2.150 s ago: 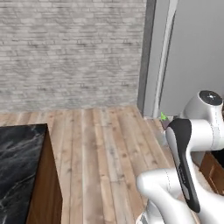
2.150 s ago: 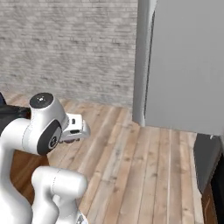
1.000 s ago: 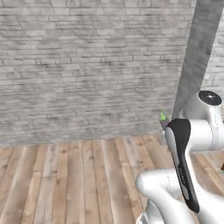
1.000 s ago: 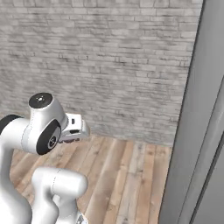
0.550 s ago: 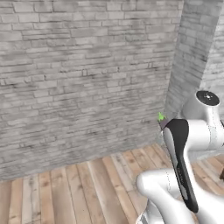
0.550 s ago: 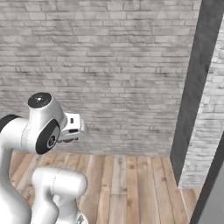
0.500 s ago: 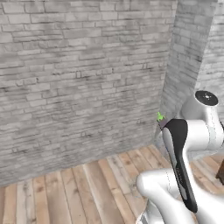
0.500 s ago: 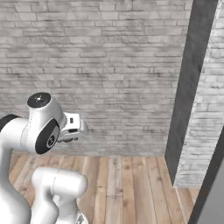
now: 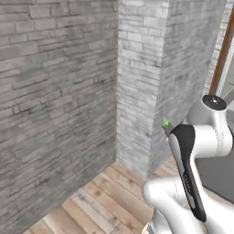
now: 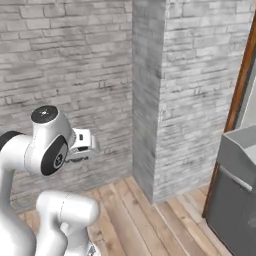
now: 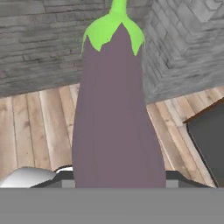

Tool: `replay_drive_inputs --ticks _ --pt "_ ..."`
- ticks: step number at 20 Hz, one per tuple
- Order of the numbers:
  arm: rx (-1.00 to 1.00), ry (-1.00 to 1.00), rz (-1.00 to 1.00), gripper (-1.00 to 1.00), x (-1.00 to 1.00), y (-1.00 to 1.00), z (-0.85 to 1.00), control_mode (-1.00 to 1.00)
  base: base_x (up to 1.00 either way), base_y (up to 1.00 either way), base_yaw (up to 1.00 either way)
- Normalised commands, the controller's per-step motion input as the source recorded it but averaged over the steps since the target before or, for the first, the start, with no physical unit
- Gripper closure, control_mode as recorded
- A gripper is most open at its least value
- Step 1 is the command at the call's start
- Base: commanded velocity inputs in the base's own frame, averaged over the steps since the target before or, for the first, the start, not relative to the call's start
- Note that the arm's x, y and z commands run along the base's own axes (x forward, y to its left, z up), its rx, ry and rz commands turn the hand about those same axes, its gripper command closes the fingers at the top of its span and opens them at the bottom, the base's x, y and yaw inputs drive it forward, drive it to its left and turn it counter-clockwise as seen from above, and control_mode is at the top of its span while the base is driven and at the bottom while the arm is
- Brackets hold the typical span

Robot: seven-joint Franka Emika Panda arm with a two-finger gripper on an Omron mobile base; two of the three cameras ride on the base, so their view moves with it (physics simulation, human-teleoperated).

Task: Place the eggplant and lemon wedge inside the fridge drawer. Close the drawer after placing the vegetables.

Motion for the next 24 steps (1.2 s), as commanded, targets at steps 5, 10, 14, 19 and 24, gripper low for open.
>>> replay_drive_inputs --ticks 5,10,14,19,24 --pt "0.00 0.00 0.00 1.00 0.00 0.00 0.00 1.00 0.11 0.05 -0.85" --pt "0.00 0.00 0.00 1.00 0.00 0.00 0.00 1.00 0.29 0.00 -0.81" --pt "0.00 0.00 0.00 1.00 0.00 0.00 0.00 1.00 0.59 0.01 -0.62" --pt "0.00 0.00 0.00 1.00 0.00 0.00 0.00 1.00 0.78 0.42 -0.29" --pt "0.00 0.00 0.00 1.00 0.00 0.00 0.00 1.00 0.62 0.17 -0.05"
